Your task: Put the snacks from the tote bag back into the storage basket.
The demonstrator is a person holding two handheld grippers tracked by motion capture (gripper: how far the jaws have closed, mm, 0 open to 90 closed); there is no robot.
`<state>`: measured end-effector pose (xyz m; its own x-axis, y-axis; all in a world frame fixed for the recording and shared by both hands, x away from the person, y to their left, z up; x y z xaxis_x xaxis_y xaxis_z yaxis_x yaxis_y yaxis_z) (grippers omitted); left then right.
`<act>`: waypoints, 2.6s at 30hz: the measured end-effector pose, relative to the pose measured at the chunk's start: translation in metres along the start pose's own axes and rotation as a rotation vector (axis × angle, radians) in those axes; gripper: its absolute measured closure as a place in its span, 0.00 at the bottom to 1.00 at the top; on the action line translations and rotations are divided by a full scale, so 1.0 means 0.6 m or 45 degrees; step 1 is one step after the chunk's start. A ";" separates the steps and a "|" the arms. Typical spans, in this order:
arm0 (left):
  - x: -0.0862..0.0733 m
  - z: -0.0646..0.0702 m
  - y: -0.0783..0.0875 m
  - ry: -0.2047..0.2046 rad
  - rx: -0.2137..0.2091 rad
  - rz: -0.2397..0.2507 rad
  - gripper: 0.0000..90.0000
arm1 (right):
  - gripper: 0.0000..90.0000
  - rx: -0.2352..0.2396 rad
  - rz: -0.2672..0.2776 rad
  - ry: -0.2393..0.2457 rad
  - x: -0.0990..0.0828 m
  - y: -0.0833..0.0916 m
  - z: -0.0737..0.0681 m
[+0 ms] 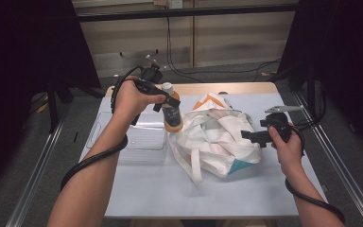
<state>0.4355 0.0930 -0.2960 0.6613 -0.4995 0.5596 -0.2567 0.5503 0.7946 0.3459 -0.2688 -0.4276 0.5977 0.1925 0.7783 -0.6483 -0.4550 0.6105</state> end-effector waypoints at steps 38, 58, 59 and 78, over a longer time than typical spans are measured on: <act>-0.015 -0.072 0.003 0.069 0.080 -0.016 0.34 | 0.02 0.030 0.005 -0.012 0.002 -0.005 -0.003; -0.024 -0.090 0.004 0.058 0.109 -0.023 0.34 | 0.02 0.031 0.000 -0.009 0.001 -0.007 -0.004; -0.025 -0.089 0.003 0.068 0.114 -0.017 0.34 | 0.02 0.031 -0.001 -0.010 0.001 -0.007 -0.005; -0.034 -0.102 -0.014 0.063 0.124 -0.043 0.34 | 0.02 0.036 -0.003 -0.006 0.001 -0.008 -0.005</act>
<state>0.4672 0.1397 -0.3284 0.7040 -0.4818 0.5218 -0.2991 0.4652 0.8331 0.3477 -0.2640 -0.4296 0.6013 0.1898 0.7761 -0.6332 -0.4793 0.6078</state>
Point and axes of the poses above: each handheld gripper's, and its own axes: y roughly backward along the jaws, x roughly out of its top, z roughly to its right, the point moved 2 cm from there along -y, roughly forward along the jaws, and after that the axes turned 2 degrees about y, right-handed, at the moved point
